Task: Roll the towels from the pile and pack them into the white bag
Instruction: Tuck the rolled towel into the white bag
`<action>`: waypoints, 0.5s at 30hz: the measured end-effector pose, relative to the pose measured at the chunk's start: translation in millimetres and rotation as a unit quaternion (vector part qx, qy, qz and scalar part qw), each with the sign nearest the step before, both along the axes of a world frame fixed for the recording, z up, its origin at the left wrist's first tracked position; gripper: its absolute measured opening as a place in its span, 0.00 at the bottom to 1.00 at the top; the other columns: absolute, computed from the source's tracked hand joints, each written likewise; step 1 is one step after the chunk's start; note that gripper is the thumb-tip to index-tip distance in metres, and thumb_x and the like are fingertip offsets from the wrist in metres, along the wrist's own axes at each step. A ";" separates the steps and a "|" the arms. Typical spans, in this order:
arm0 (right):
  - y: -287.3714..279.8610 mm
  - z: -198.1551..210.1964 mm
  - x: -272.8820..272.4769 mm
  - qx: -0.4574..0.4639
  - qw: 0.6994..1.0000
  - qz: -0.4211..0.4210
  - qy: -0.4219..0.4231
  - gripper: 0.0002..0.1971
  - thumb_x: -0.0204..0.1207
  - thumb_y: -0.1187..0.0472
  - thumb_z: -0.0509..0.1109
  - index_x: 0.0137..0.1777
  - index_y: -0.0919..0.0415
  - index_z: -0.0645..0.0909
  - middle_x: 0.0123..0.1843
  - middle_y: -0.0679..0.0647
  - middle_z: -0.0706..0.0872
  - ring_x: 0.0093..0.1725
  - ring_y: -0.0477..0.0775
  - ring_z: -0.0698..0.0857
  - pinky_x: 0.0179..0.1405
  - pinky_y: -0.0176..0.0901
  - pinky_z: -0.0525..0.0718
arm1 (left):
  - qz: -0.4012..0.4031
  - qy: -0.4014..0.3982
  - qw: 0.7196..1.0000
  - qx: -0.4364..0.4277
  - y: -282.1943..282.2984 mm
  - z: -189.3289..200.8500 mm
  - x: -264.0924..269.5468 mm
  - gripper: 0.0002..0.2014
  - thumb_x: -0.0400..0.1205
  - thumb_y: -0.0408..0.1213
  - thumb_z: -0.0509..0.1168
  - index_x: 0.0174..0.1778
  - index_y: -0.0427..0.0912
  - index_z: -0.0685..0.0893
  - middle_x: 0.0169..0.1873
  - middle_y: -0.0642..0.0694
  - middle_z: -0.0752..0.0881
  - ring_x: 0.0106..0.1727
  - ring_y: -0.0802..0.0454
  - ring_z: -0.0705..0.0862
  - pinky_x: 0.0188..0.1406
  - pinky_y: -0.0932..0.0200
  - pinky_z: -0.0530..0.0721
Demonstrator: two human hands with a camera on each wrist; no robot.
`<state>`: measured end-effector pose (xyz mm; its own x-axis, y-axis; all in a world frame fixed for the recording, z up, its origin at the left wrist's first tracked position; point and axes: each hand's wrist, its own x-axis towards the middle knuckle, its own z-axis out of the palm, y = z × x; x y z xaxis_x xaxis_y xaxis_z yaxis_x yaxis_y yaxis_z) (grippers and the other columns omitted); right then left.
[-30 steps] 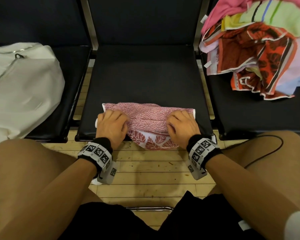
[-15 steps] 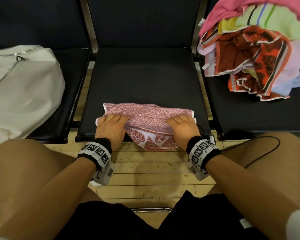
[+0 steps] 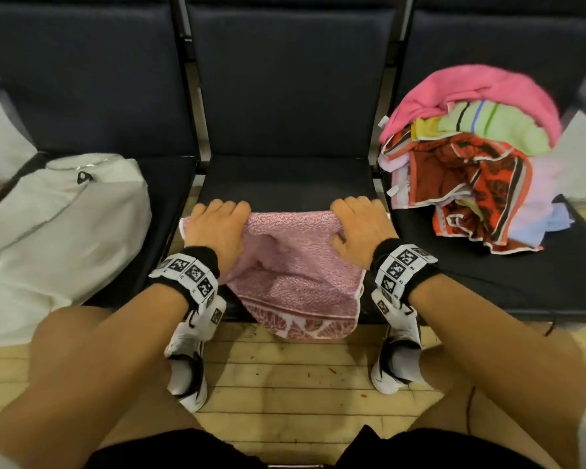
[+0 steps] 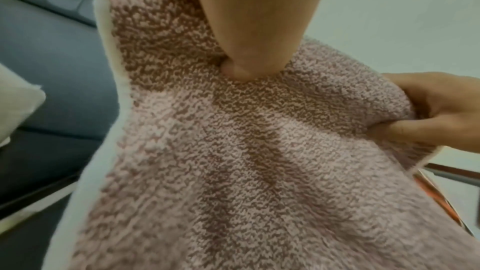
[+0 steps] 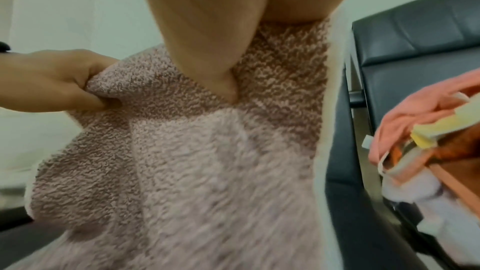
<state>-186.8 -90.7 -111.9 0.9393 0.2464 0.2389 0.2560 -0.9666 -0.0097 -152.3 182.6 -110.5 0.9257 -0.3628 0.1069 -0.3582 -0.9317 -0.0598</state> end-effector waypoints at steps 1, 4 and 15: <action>0.9 11.1 7.2 -0.004 1.000 -0.001 -0.017 0.16 0.68 0.62 0.72 0.56 0.59 0.78 0.46 0.57 0.82 0.46 0.63 0.79 0.45 0.52 0.70 | 0.007 -0.013 1.000 -0.006 0.2 10.4 6.3 0.17 0.75 0.34 0.64 0.60 0.47 0.75 0.51 0.47 0.83 0.57 0.41 0.78 0.57 0.45 0.71; 3.0 46.7 28.5 -0.023 0.998 -0.007 -0.065 0.18 0.64 0.75 0.70 0.54 0.62 0.81 0.42 0.60 0.81 0.42 0.66 0.80 0.40 0.53 0.70 | 0.022 -0.049 0.998 -0.029 -0.9 42.5 21.1 0.14 0.76 0.31 0.64 0.56 0.48 0.75 0.48 0.48 0.82 0.55 0.42 0.78 0.55 0.45 0.71; -3.5 181.9 74.1 0.004 0.956 -0.057 -0.287 0.21 0.66 0.70 0.48 0.51 0.60 0.80 0.43 0.61 0.79 0.39 0.64 0.77 0.38 0.52 0.67 | 0.058 -0.217 0.965 -0.133 -6.8 164.1 48.5 0.07 0.79 0.33 0.64 0.51 0.45 0.80 0.46 0.43 0.81 0.52 0.37 0.77 0.53 0.42 0.70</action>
